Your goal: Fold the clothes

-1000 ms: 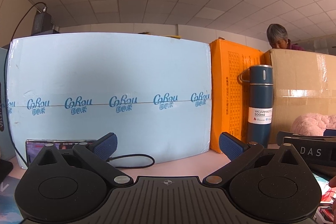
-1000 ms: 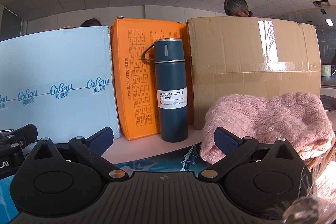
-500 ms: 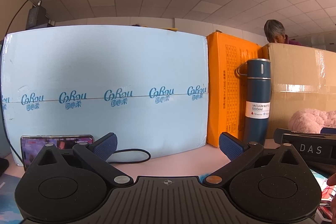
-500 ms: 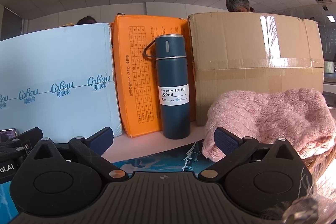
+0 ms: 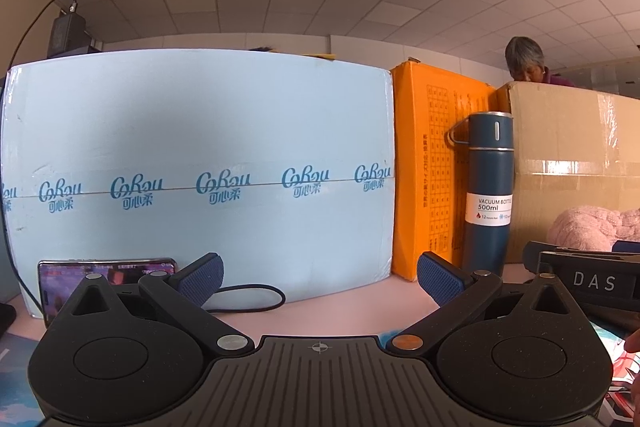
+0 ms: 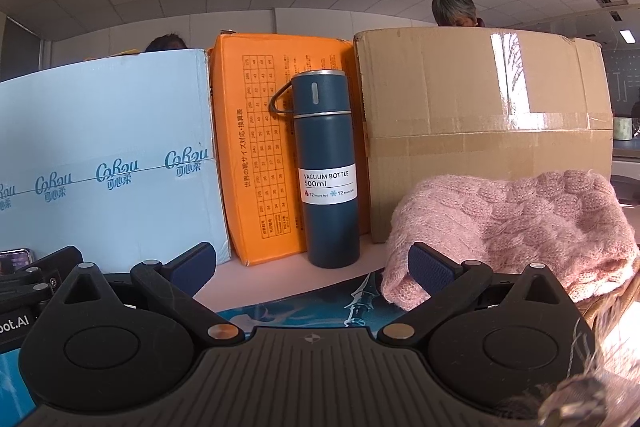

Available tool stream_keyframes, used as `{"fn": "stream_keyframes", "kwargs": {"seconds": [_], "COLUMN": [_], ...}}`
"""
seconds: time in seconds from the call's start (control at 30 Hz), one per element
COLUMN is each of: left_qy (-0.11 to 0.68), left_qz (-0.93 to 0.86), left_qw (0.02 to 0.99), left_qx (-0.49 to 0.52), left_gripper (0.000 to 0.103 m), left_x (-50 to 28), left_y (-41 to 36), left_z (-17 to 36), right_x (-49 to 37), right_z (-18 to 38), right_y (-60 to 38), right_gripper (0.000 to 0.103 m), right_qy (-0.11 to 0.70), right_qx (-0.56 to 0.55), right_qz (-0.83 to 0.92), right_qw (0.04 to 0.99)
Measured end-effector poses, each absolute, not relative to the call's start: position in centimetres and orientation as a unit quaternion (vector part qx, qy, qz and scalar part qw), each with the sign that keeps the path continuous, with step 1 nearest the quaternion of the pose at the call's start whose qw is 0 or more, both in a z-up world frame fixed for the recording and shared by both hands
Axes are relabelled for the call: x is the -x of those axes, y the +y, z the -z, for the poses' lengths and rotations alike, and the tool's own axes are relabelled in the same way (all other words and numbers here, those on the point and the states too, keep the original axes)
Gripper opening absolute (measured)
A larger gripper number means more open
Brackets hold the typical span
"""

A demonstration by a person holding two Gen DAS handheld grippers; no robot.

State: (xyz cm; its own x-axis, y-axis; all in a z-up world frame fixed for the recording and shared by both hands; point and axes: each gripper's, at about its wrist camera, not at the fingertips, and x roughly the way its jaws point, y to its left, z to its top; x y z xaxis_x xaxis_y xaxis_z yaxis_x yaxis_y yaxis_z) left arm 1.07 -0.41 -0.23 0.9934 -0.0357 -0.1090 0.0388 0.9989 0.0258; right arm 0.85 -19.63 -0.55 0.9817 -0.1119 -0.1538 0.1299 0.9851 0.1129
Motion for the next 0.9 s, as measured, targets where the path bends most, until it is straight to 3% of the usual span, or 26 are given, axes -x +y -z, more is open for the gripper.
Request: {"fn": "stream_keyframes", "kwargs": {"seconds": [0.9], "left_qy": [0.056], "left_qz": [0.020], "left_qw": [0.998], "left_qx": [-0.015], "left_gripper": [0.103], "left_x": [-1.13], "left_y": [-0.51], "left_z": [0.26], "right_x": [-0.72], "right_z": [0.64], "right_y": [-19.52], "right_gripper": [0.103], "right_qy": [0.077], "right_qx": [-0.067], "right_qz": [0.057], "right_qw": [0.993]}}
